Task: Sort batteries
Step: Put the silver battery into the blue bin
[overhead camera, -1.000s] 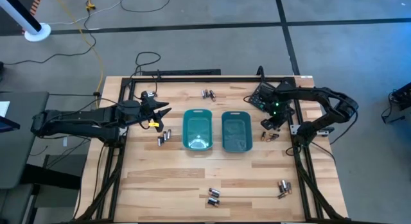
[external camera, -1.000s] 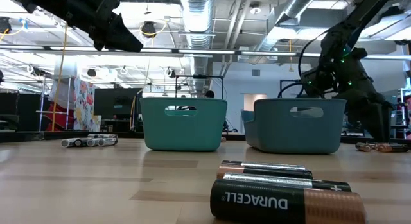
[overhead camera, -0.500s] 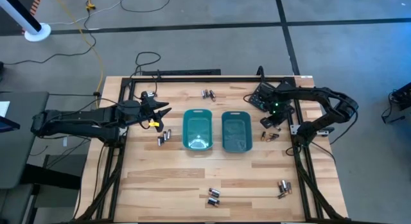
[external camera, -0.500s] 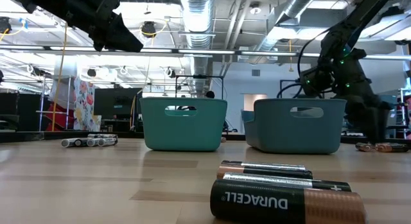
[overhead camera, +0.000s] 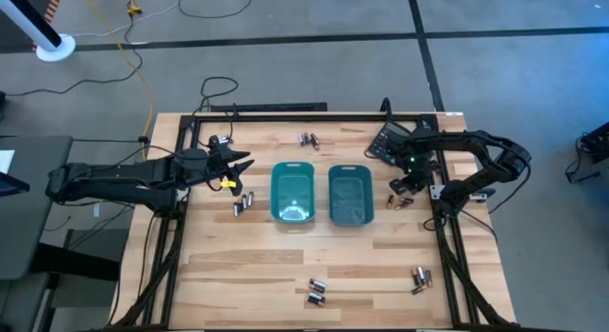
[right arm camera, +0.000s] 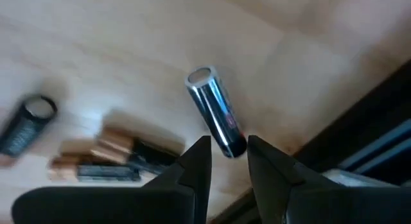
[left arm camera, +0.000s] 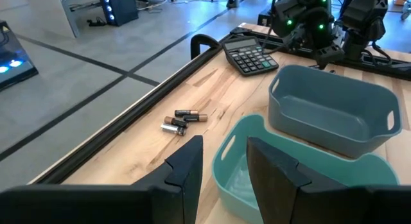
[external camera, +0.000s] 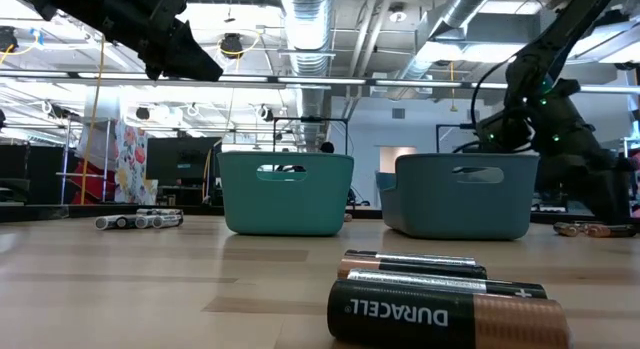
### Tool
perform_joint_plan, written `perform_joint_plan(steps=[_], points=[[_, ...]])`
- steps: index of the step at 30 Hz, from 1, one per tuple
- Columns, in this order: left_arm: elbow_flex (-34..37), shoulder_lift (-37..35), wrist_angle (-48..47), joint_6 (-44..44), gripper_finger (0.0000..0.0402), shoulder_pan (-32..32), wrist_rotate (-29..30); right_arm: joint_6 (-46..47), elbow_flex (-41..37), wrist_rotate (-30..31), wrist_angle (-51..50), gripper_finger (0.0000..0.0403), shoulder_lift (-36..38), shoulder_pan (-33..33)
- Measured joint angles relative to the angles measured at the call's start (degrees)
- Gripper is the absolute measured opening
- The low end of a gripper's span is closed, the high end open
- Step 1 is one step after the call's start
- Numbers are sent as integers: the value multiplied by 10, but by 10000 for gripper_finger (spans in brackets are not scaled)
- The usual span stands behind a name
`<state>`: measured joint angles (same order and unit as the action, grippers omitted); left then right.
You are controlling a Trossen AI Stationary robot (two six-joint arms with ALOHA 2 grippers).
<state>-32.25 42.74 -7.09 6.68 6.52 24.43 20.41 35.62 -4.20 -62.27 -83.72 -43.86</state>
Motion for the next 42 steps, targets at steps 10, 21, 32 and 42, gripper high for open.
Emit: perform_joint_plan(steps=[10, 21, 32, 42], points=[[0, 0, 0, -13, 114, 0, 0, 18, 0, -2, 51, 117, 0, 0], [0, 0, 0, 1, 114, 0, 0, 16, 0, -3, 72, 80, 1, 0], [0, 0, 0, 0, 114, 0, 0, 29, 4, -6, 56, 18, 8, 0], [0, 0, 0, 0, 114, 0, 0, 72, 44, -1, -8, 18, 143, 0]])
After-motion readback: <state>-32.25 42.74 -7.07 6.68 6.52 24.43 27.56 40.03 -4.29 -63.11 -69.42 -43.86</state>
